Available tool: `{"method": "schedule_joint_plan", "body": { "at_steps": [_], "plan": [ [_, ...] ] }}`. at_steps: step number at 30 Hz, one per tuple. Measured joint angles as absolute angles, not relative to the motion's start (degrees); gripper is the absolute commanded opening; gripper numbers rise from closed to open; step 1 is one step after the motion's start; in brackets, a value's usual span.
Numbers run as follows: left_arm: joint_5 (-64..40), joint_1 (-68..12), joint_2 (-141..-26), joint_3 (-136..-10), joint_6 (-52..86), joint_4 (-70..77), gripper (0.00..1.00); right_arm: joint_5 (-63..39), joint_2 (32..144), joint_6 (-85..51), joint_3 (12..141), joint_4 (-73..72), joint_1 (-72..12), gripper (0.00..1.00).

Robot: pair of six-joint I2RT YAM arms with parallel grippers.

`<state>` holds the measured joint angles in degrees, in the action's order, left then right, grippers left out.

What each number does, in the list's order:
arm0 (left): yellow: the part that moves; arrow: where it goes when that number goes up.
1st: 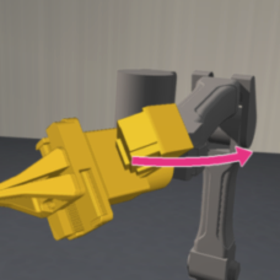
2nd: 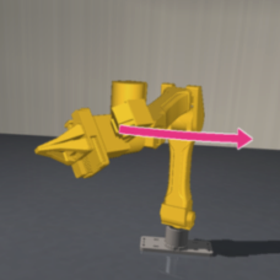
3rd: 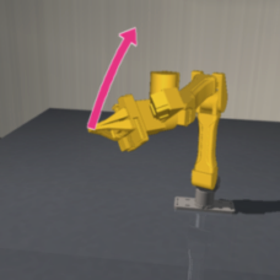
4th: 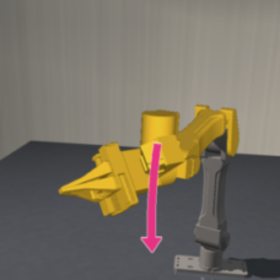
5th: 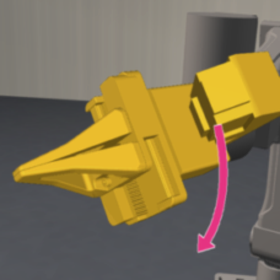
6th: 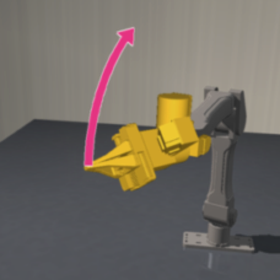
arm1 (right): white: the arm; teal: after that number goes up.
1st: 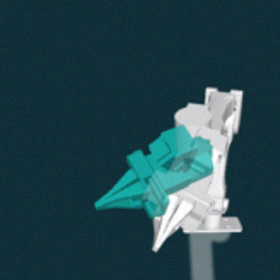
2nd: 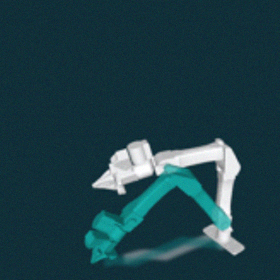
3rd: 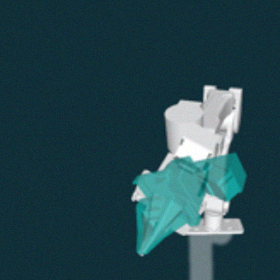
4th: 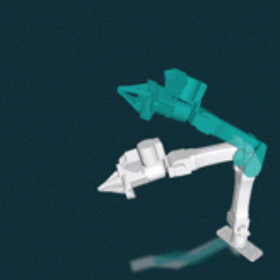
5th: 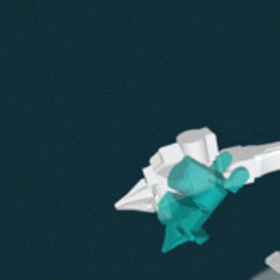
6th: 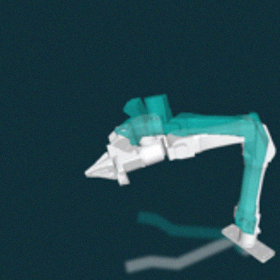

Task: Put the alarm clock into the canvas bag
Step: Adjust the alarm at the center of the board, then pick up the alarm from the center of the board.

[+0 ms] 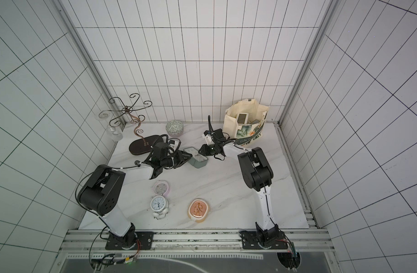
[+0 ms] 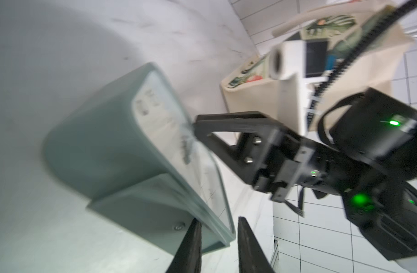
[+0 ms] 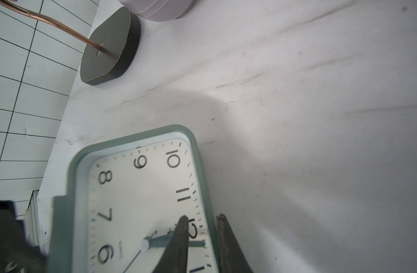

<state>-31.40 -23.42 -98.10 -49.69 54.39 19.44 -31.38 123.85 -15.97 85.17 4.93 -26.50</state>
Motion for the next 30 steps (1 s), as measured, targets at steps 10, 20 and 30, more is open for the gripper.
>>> {"method": "schedule_joint_plan", "body": {
  "at_steps": [10,20,30],
  "plan": [
    [-31.2,-26.0,-98.0,-53.2,53.1,20.3,0.27,-35.0,125.1,-16.3,84.1,8.1,-31.0,0.31],
    [-30.7,-24.0,-94.0,-53.1,50.6,15.2,0.35,-29.4,116.0,-16.2,77.5,8.0,-26.6,0.64],
    [-28.5,-12.8,-74.2,-49.8,40.4,-4.7,0.6,-20.6,97.4,-11.2,72.6,11.8,-30.6,0.89]
  ]
}}
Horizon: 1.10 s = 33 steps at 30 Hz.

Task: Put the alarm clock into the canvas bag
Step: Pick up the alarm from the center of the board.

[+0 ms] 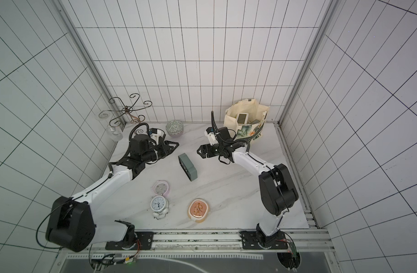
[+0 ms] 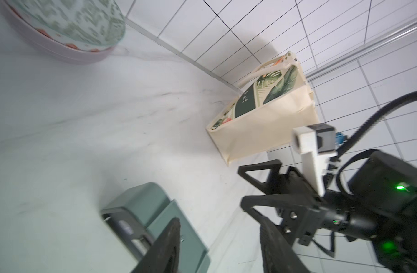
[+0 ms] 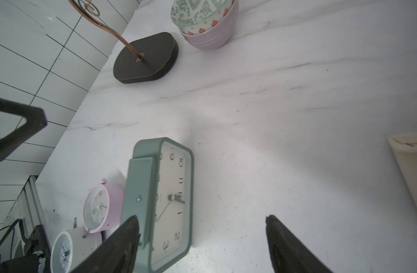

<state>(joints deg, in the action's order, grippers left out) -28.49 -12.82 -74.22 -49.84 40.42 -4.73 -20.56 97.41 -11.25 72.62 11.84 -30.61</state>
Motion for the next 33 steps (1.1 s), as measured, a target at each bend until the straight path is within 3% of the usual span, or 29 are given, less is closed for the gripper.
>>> {"method": "schedule_joint_plan", "body": {
  "at_steps": [5,8,16,23,26,30,33],
  "plan": [
    [-30.4,-4.6,-68.7,-43.7,35.6,-13.7,0.71,-17.8,94.5,-9.7,72.5,15.9,-36.5,0.92],
    [-31.1,-2.9,-68.1,-42.1,32.6,-17.9,0.95,-15.7,95.0,-9.6,72.5,18.7,-39.9,0.93],
    [-34.7,-2.5,-67.5,-42.0,29.3,-22.1,0.97,-11.2,100.8,-10.3,72.7,21.8,-43.9,0.89],
    [-35.7,-2.5,-65.3,-41.9,28.8,-22.1,0.97,-9.8,106.1,-11.2,75.5,22.8,-44.6,0.74],
    [-35.7,-2.5,-65.3,-41.9,28.8,-22.1,0.97,-9.7,108.9,-11.1,78.5,22.7,-44.9,0.63],
    [-35.4,-2.5,-65.3,-41.9,28.9,-22.1,0.97,-9.1,111.5,-10.1,81.6,22.8,-45.2,0.36],
    [-35.0,-2.5,-65.3,-41.9,29.3,-22.0,0.97,-8.2,111.4,-9.6,82.5,23.3,-45.3,0.32]
  ]
}}
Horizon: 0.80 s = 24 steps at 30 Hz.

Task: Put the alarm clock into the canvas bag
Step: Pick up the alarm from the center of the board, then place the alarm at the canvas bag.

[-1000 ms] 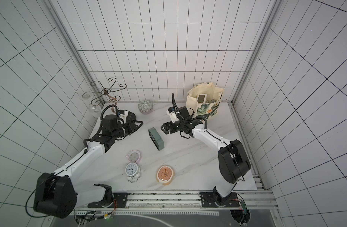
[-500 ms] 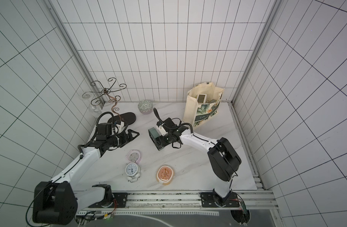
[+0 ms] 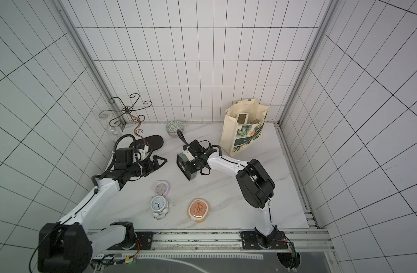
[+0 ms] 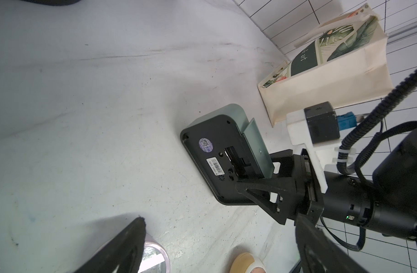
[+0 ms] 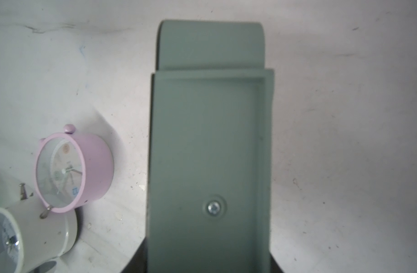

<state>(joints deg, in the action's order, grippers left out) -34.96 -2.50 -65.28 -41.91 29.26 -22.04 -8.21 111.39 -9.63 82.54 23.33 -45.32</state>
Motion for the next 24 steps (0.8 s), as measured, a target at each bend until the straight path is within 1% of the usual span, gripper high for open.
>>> {"method": "schedule_joint_plan", "body": {
  "at_steps": [4,7,10,12,15,18,21,24],
  "plan": [
    [-34.0,-2.5,-64.1,-41.8,30.7,-20.9,0.97,-5.8,110.3,-8.5,83.4,25.2,-45.3,0.32],
    [-32.9,-3.6,-62.5,-41.6,32.4,-18.7,0.97,-3.0,107.1,-7.4,84.6,27.9,-44.9,0.32],
    [-28.5,-8.8,-62.1,-42.3,32.5,-17.9,0.96,-0.3,101.8,-5.9,87.0,29.6,-42.8,0.32],
    [-25.7,-13.7,-62.7,-43.8,32.3,-17.7,0.96,2.0,97.7,-5.0,89.9,29.8,-39.7,0.32],
    [-24.6,-17.7,-64.1,-45.6,32.4,-14.7,0.94,5.7,93.4,-4.2,95.0,28.6,-33.3,0.32],
    [-22.8,-21.5,-65.8,-47.0,31.0,-10.3,0.94,8.8,91.4,-3.8,99.2,26.8,-26.3,0.31],
    [-22.5,-25.2,-67.4,-47.8,30.1,-5.0,0.92,11.3,92.2,-3.7,103.3,25.5,-19.3,0.32],
    [-23.4,-26.8,-69.1,-48.1,30.0,0.2,0.91,11.3,96.7,-4.3,109.0,25.5,-13.6,0.3]
  ]
}}
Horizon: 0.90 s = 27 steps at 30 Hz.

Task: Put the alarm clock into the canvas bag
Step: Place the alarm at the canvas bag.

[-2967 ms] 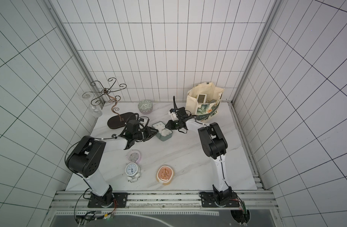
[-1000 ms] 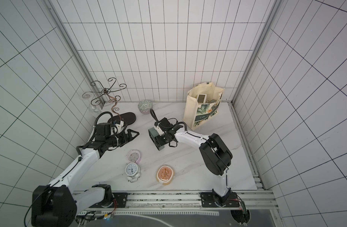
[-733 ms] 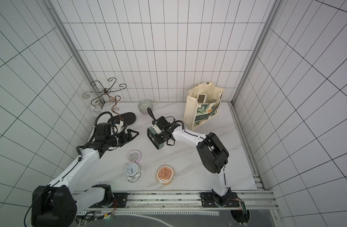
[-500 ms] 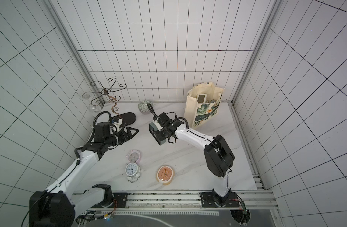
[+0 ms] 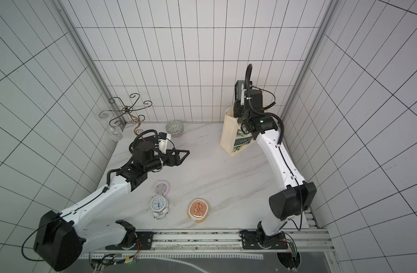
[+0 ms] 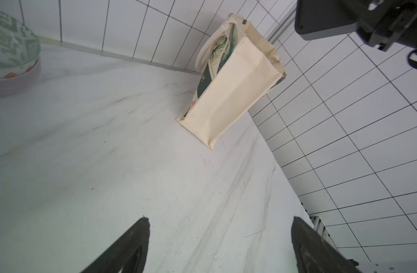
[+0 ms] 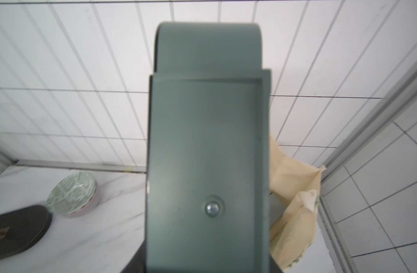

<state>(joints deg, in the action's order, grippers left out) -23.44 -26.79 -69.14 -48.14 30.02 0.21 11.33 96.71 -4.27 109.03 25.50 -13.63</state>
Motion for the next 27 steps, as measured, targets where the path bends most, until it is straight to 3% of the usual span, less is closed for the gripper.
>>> {"method": "schedule_joint_plan", "body": {
  "at_steps": [5,13,27],
  "plan": [
    [-23.8,-27.3,-70.4,-48.3,29.0,3.8,0.91,11.8,107.5,-4.1,118.7,27.0,-8.8,0.3],
    [-22.2,-27.5,-72.7,-45.8,28.3,8.6,0.9,16.2,119.2,2.0,120.7,31.5,-9.2,0.32],
    [-20.9,-27.6,-76.0,-44.2,27.7,9.3,0.9,34.3,122.9,11.9,124.4,37.9,-12.0,0.36]
  ]
}}
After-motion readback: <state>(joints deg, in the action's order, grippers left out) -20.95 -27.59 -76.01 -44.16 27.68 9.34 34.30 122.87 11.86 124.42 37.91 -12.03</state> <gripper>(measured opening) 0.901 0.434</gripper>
